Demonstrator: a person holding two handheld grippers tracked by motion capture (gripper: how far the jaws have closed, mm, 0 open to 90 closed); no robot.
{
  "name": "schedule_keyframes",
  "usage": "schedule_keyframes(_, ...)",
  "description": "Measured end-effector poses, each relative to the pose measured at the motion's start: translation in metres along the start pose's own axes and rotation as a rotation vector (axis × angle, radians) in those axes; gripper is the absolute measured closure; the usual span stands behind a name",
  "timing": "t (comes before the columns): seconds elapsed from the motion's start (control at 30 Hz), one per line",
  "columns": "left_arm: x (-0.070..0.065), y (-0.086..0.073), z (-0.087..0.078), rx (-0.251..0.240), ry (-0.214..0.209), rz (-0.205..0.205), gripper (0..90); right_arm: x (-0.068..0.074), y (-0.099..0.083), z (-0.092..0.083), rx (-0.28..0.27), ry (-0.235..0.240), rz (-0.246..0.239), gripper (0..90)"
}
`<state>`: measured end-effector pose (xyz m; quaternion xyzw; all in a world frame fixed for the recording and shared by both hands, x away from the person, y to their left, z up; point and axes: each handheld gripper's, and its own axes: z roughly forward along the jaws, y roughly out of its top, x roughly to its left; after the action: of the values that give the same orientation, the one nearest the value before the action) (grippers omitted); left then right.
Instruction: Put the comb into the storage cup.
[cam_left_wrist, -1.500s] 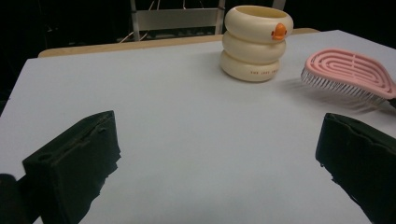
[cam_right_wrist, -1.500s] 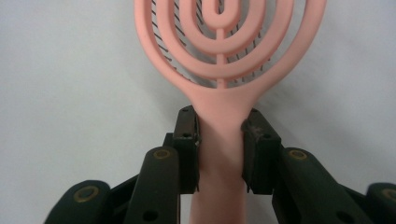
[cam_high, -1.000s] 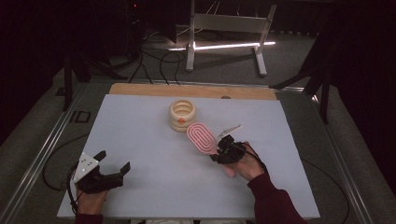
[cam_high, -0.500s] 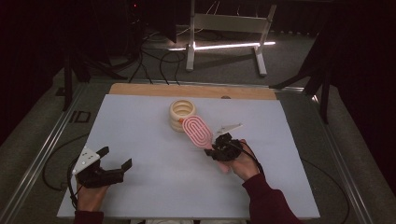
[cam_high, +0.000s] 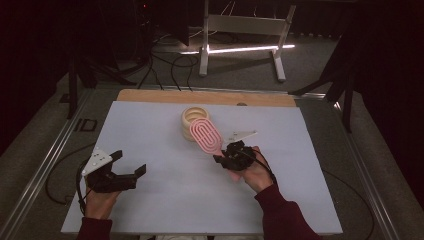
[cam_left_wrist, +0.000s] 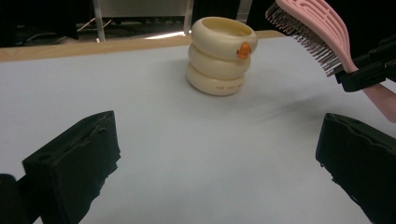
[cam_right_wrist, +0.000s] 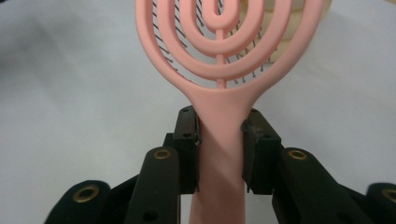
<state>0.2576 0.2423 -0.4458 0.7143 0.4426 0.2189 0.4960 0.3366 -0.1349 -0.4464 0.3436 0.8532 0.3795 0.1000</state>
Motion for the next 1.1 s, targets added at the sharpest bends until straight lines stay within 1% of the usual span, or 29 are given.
schedule_keyframes(0.07,-0.001,0.004,0.001,-0.006,-0.013,0.000,0.2,0.001,0.001,0.000,-0.010,-0.001,-0.001,70.5)
schedule_keyframes(0.13,-0.002,0.006,0.002,-0.005,-0.017,0.006,0.2,0.001,0.002,0.000,-0.013,-0.001,-0.003,70.5)
schedule_keyframes(0.17,-0.004,0.010,0.004,-0.005,-0.029,0.017,0.2,0.002,0.002,-0.001,-0.018,-0.002,-0.003,70.5)
schedule_keyframes(0.27,-0.010,0.016,0.008,0.001,-0.046,0.045,0.2,0.003,0.005,-0.002,-0.032,0.002,-0.002,70.5)
schedule_keyframes(0.33,-0.013,0.019,0.012,0.010,-0.062,0.052,0.2,0.005,0.006,-0.002,-0.037,0.003,-0.007,70.5)
schedule_keyframes(0.43,-0.017,0.024,0.016,0.016,-0.060,0.069,0.1,0.007,0.008,-0.002,-0.046,0.009,-0.008,70.5)
schedule_keyframes(0.53,-0.019,0.027,0.018,0.015,-0.063,0.069,0.2,0.008,0.009,-0.002,-0.053,0.009,-0.009,70.5)
schedule_keyframes(0.6,-0.021,0.033,0.021,0.012,-0.075,0.068,0.2,0.010,0.011,-0.003,-0.062,0.008,-0.011,70.5)
schedule_keyframes(0.73,-0.022,0.035,0.023,0.008,-0.074,0.073,0.1,0.010,0.012,-0.003,-0.068,0.007,-0.006,70.5)
schedule_keyframes(0.8,-0.026,0.039,0.028,0.021,-0.071,0.078,0.1,0.011,0.014,-0.003,-0.080,0.006,-0.008,70.5)
schedule_keyframes(0.83,-0.026,0.039,0.028,0.021,-0.071,0.078,0.1,0.012,0.014,-0.003,-0.085,0.007,-0.006,70.5)
schedule_keyframes(1.03,-0.031,0.043,0.035,0.029,-0.079,0.064,0.2,0.014,0.015,-0.003,-0.096,0.008,-0.005,70.5)
schedule_keyframes(1.07,-0.034,0.044,0.039,0.026,-0.093,0.047,0.2,0.014,0.015,-0.003,-0.097,0.011,-0.002,70.5)
schedule_keyframes(1.1,-0.034,0.045,0.041,0.028,-0.103,0.046,0.2,0.016,0.016,-0.002,-0.097,0.012,-0.003,70.5)
